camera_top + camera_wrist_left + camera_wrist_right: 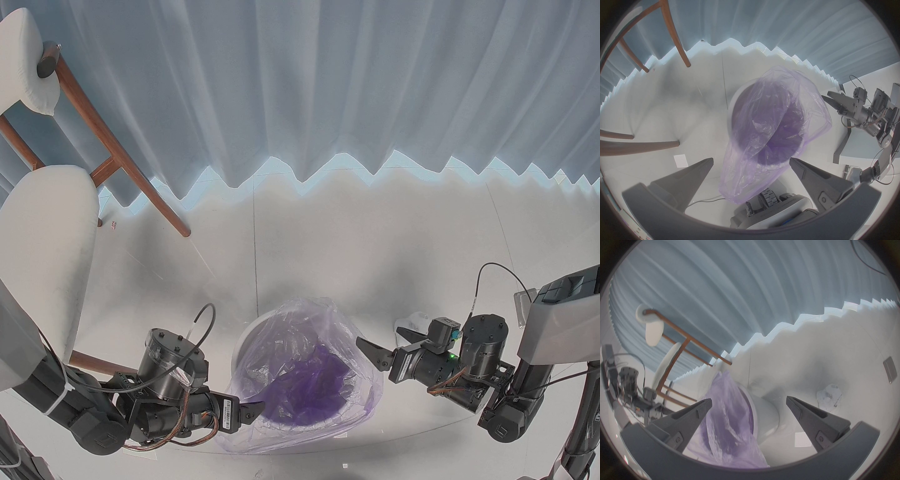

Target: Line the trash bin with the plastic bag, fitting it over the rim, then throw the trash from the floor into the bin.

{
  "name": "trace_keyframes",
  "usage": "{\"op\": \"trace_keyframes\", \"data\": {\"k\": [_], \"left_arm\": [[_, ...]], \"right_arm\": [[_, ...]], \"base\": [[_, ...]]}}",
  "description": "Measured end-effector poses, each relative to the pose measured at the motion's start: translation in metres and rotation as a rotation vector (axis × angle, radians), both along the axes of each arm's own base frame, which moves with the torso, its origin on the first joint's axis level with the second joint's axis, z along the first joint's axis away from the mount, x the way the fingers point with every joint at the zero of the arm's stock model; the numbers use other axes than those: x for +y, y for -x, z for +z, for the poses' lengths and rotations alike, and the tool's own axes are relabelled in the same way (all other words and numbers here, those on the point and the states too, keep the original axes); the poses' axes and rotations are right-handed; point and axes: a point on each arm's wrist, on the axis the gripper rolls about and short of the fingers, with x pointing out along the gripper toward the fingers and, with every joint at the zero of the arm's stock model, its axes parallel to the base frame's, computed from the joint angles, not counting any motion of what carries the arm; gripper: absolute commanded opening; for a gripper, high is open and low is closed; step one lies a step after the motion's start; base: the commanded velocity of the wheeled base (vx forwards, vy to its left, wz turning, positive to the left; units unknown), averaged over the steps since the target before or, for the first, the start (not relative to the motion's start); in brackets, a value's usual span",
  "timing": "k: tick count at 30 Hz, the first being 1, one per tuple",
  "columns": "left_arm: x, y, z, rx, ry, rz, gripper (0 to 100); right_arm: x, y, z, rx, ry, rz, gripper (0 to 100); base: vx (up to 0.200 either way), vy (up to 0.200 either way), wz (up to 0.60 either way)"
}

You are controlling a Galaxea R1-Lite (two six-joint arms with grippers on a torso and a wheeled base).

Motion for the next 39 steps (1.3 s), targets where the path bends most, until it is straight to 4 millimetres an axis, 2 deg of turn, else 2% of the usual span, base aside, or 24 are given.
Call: {"op": "trace_keyframes", "data": {"k": [8,16,28,39], "left_arm": [[-0.004,-0.019,-0.002,-0.021,0.015,0.028,100],[-0.016,-0.039,0.002,-0.162,0.057,-0.02,100],[-0.033,-0.048,-0.017,-0.185,0.062,-0.102,100],[-0.037,-0.06,-0.021,-0.194,0.063,-0.078,100]], "right_arm": [[0.002,0.003,-0.012,0.003,0.078,0.07,100],[0.007,0.003,-0.021,0.014,0.102,0.091,100],[0.012,-0.002,-0.024,-0.005,0.112,0.1,100],[0.02,0.006,-0.024,-0.015,0.128,0.143,100]], "base": [[0.0,0.0,0.0],[0.0,0.0,0.0],[0.0,0.0,0.0],[0.0,0.0,0.0]]}}
